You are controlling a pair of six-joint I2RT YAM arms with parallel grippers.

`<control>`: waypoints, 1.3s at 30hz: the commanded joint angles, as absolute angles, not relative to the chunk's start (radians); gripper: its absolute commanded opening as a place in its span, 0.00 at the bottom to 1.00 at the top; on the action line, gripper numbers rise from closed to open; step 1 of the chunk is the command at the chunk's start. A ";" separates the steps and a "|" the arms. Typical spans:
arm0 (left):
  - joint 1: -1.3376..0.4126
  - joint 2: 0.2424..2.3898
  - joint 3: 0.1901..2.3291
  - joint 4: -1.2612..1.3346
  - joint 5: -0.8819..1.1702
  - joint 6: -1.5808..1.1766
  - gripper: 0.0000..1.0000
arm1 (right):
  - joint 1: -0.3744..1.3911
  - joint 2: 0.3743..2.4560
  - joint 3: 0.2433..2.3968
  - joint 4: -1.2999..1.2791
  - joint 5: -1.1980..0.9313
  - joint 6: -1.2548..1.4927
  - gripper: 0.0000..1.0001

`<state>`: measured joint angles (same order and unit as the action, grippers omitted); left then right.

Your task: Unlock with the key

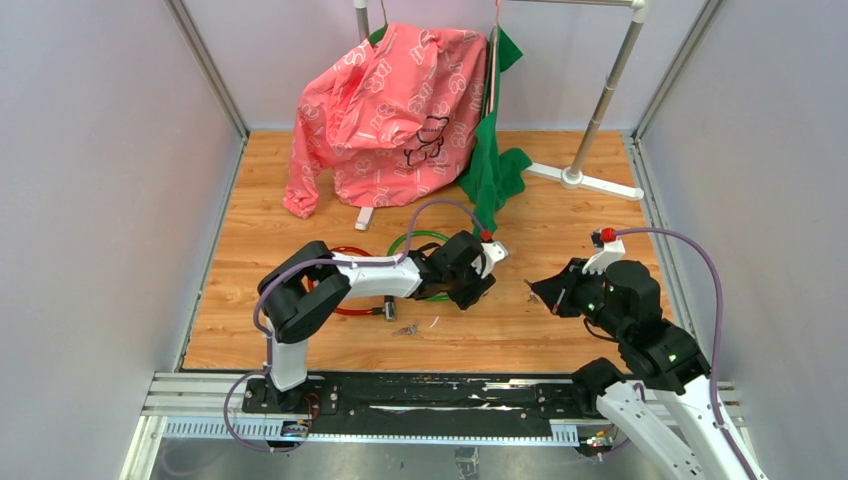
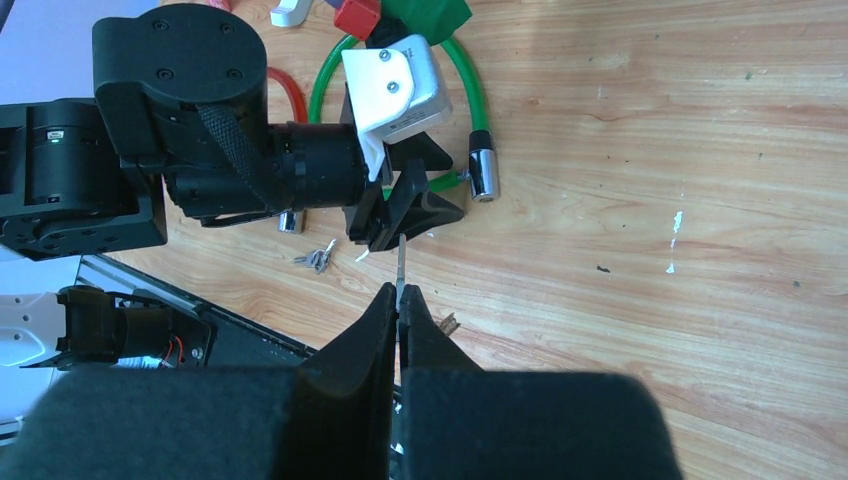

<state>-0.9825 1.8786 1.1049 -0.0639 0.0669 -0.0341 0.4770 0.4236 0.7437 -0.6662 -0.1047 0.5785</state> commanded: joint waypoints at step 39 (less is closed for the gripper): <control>-1.041 2.018 1.157 -0.055 -0.096 -0.203 0.30 | 0.463 0.363 0.747 -0.753 -0.072 0.652 0.00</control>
